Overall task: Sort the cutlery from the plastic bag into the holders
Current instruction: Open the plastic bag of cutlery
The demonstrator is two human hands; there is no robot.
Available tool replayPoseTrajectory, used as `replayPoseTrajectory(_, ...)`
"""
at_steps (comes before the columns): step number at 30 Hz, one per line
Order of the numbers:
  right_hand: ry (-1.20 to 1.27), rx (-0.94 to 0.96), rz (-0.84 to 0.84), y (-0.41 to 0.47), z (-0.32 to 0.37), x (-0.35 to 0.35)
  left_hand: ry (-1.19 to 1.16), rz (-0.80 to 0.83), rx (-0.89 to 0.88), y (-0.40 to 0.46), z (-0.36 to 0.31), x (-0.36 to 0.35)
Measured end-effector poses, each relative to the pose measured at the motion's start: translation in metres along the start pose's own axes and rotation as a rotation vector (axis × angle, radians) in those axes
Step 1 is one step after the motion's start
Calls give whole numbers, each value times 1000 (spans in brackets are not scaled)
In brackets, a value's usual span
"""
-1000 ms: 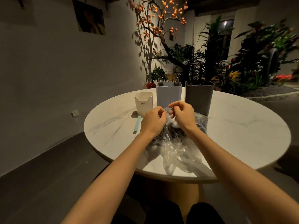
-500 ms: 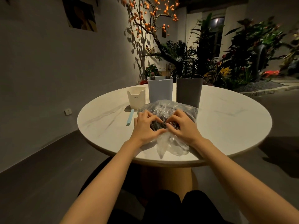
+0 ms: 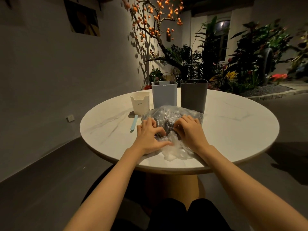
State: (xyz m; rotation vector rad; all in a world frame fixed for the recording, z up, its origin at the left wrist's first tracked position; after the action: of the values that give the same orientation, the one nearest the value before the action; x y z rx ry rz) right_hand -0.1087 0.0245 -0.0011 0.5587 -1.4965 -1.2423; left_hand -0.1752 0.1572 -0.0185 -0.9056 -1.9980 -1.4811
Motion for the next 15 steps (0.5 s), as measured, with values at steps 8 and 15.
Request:
replayPoseTrajectory(8, 186, -233, -185, 11, -15, 23, -233, -482, 147, 7, 15, 33)
replayPoseTrajectory(15, 592, -840, -258, 23, -42, 20, -369, -475, 249, 27, 6, 46)
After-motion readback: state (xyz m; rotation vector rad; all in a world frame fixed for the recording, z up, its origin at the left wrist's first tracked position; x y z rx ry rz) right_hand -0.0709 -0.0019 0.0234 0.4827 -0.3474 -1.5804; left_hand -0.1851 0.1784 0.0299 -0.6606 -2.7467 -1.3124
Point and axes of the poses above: each hand's wrist, its own y-axis towards the middle knuckle, its own x-axis out of the back of the hand, z = x × y, the point moved 8 cm from there along y, towards the middle knuckle, and after that the axes turned 10 degrees about -z, right-handed, at the moved point
